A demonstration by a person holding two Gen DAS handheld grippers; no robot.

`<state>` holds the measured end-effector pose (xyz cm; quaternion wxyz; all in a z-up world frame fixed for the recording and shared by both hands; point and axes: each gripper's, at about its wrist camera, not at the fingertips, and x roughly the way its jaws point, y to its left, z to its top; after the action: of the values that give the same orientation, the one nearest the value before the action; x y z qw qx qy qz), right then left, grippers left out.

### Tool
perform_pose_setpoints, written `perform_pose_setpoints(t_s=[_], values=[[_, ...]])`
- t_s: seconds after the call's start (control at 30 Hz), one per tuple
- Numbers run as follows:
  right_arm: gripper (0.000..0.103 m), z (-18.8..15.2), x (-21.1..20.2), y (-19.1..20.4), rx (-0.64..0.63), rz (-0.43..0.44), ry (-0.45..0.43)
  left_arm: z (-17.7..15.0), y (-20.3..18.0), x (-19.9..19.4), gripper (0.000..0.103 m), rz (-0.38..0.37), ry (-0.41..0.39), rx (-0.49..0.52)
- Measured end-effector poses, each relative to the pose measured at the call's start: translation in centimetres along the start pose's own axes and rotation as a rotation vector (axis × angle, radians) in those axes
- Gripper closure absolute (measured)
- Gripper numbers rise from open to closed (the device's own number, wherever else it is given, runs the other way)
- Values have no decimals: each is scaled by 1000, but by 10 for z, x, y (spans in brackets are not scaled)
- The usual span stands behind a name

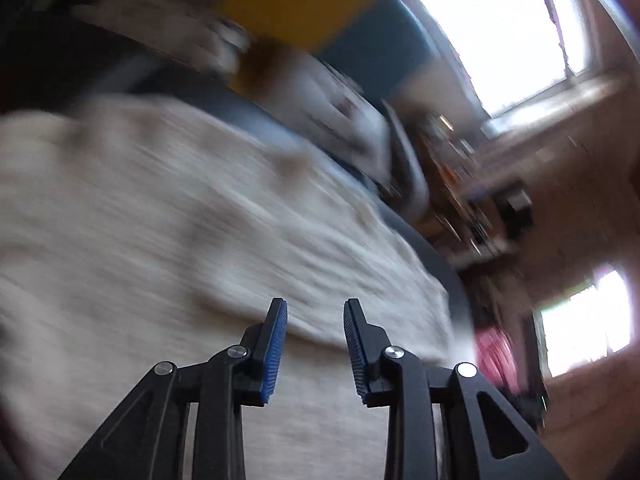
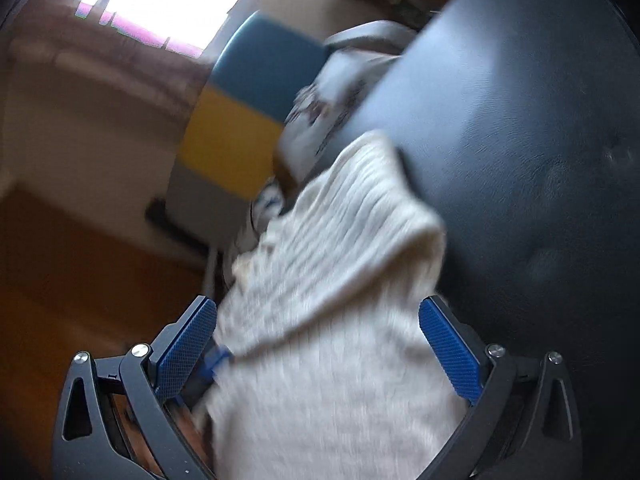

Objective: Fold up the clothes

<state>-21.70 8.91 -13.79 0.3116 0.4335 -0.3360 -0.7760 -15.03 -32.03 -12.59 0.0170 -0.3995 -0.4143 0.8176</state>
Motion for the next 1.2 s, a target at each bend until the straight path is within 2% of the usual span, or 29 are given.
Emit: perform_pose_setpoints(t_s=[0.1, 0.17, 0.33, 0.53, 0.6, 0.7, 0.8, 0.93, 1.0, 1.1, 1.17, 1.2], values=[[0, -18, 9, 14, -81, -36, 57, 29, 44, -16, 72, 42, -8, -102], [0, -30, 17, 19, -123, -63, 93, 36, 54, -12, 72, 21, 15, -129], [0, -37, 40, 34, -195, -133, 128, 39, 51, 16, 71, -23, 89, -121], [0, -36, 36, 39, -226, -172, 123, 41, 43, 33, 71, -42, 96, -133], [0, -35, 36, 42, -254, -197, 116, 41, 39, 38, 74, -43, 96, -138], [0, -31, 39, 54, -359, -271, 95, 38, 38, 42, 97, -14, 90, -133], [0, -23, 48, 75, -510, -368, 58, 34, 30, 37, 98, 9, 24, -80], [0, -11, 70, 92, -659, -434, 60, 28, 8, 20, 98, 58, -90, 33], [0, -3, 87, 88, -653, -449, 96, 25, 3, 15, 98, 83, -103, 67], [0, 6, 108, 67, -597, -498, 172, 24, 4, 28, 98, 167, -44, 95], [0, 8, 113, 56, -563, -491, 187, 22, 12, 31, 97, 193, -18, 95], [0, 8, 109, 55, -559, -471, 175, 25, 5, 26, 95, 177, -30, 120]])
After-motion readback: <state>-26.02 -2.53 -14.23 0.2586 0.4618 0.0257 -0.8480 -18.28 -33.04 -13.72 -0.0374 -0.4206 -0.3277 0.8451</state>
